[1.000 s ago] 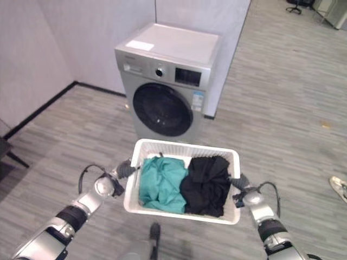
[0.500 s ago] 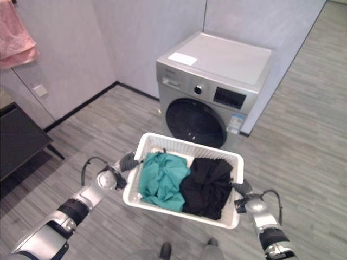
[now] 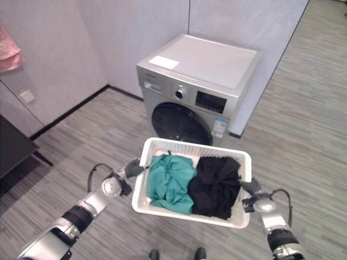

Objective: Grab the laundry basket,head to the washer,open it,put in the laundry and shut it.

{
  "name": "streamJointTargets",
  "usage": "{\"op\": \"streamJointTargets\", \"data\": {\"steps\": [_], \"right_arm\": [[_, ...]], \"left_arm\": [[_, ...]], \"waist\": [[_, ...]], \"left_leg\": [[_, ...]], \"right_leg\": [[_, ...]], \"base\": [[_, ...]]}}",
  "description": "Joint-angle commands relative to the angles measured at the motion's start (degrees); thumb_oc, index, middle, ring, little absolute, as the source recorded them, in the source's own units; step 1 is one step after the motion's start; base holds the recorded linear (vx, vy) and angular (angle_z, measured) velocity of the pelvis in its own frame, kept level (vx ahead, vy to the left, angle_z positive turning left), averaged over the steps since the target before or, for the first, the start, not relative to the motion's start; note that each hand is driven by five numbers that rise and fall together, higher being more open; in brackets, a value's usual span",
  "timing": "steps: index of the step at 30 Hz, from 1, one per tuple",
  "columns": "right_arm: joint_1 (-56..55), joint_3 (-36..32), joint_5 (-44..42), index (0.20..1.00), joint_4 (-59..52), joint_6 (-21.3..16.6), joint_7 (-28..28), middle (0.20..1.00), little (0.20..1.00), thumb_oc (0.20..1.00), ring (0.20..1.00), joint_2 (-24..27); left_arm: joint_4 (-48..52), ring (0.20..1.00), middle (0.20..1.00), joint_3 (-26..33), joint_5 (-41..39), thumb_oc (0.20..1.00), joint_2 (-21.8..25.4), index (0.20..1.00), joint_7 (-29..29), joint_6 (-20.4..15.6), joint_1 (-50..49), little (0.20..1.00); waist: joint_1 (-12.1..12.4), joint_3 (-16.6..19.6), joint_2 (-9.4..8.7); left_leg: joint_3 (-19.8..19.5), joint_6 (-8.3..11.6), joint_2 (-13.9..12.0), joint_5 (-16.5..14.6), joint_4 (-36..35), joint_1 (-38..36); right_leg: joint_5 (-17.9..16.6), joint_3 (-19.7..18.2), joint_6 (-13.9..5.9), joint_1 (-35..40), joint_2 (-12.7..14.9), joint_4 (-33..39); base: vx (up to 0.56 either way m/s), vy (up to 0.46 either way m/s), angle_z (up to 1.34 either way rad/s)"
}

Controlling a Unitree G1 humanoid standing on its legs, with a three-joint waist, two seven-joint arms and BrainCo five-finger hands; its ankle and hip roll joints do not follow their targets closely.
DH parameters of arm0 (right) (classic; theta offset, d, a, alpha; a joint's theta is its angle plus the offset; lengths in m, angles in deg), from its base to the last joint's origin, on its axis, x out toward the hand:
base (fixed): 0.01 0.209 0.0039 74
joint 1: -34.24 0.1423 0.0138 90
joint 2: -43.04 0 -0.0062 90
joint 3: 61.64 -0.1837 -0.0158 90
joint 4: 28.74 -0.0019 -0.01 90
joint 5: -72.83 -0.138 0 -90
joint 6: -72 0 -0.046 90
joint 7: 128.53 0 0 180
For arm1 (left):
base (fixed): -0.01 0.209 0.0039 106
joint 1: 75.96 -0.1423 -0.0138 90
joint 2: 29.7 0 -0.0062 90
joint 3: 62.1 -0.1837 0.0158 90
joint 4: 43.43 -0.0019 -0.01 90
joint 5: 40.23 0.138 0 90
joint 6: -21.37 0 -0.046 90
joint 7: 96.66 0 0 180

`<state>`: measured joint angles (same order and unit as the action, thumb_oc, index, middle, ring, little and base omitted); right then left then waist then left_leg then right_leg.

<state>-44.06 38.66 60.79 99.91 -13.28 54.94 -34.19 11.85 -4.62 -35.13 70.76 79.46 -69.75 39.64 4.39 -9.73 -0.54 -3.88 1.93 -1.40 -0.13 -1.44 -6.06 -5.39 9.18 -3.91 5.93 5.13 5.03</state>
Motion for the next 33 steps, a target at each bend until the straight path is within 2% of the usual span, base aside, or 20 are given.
{"op": "streamJointTargets", "data": {"steps": [1,2,10,19,28,30,33], "right_arm": [[0.16,-3.48,-0.33,0.200,-4.12,-6.95,-1.82,0.200,0.200,0.200,0.200,3.89],[6.23,5.29,6.97,0.200,-2.59,-3.70,0.72,0.200,0.200,0.200,0.200,-1.11],[5.59,4.74,8.02,0.200,-3.09,-3.42,0.92,0.200,0.200,0.200,0.200,-0.63],[3.39,1.26,8.73,0.200,-11.85,-3.95,1.48,0.200,0.200,0.200,0.200,1.21],[1.58,-2.24,9.67,0.200,-17.62,-3.89,1.64,0.200,0.200,0.200,0.200,3.29],[1.33,-3.02,9.48,0.200,-19.30,-3.73,1.36,0.200,0.200,0.200,0.200,3.71],[2.39,-4.05,8.62,0.200,-19.43,-3.58,1.14,0.200,0.200,0.200,0.200,5.47]], "left_arm": [[-3.52,0.200,0.200,3.23,0.75,0.200,2.95,0.200,-2.98,-2.01,4.20,0.200],[7.11,0.200,0.200,18.22,-2.90,0.200,-0.19,0.200,-9.66,-1.39,-4.95,0.200],[6.65,0.200,0.200,18.09,-2.88,0.200,-0.06,0.200,-9.15,-1.33,-5.73,0.200],[7.10,0.200,0.200,19.91,-1.67,0.200,0.38,0.200,-8.75,-1.09,-8.07,0.200],[8.90,0.200,0.200,21.55,-1.32,0.200,1.65,0.200,-8.55,-1.19,-8.90,0.200],[9.24,0.200,0.200,21.89,-1.65,0.200,2.19,0.200,-8.42,-1.12,-8.34,0.200],[10.04,0.200,0.200,21.59,-1.91,0.200,3.58,0.200,-8.66,-1.36,-5.18,0.200]], "waist": [[1.14,5.11,-0.68],[1.31,7.38,0.25],[0.94,7.71,0.59],[0.29,7.13,0.75],[-0.23,6.94,-0.25],[-0.39,6.73,-0.71],[-0.58,6.05,-1.57]], "left_leg": [[2.83,1.80,-1.87,2.13,1.96,7.14],[19.09,5.06,-8.23,1.42,-2.67,3.31],[18.69,5.01,-7.86,1.39,-2.92,2.99],[18.14,5.06,-7.67,1.15,-3.17,3.09],[17.94,4.51,-7.17,0.76,-3.05,3.17],[18.01,4.11,-6.73,0.13,-2.69,2.95],[17.33,3.13,-5.35,-2.91,1.91,3.93]], "right_leg": [[7.82,0.10,-4.95,2.20,3.62,-6.43],[1.18,15.26,-7.39,0.34,11.10,-0.03],[1.03,15.19,-7.27,0.22,11.31,-0.03],[1.00,14.73,-7.43,-0.18,11.42,-0.03],[0.43,13.87,-7.63,-0.74,11.78,-0.03],[0.10,13.10,-7.81,-1.01,12.04,-0.03],[-0.29,11.78,-8.03,-0.75,13.17,-0.44]], "base": [[0.00,0.000,0.00],[0.00,0.000,0.00],[0.02,0.008,0.20],[0.00,0.004,0.03],[0.00,0.021,0.00],[0.02,0.081,-0.01],[0.00,0.086,-0.06]]}}
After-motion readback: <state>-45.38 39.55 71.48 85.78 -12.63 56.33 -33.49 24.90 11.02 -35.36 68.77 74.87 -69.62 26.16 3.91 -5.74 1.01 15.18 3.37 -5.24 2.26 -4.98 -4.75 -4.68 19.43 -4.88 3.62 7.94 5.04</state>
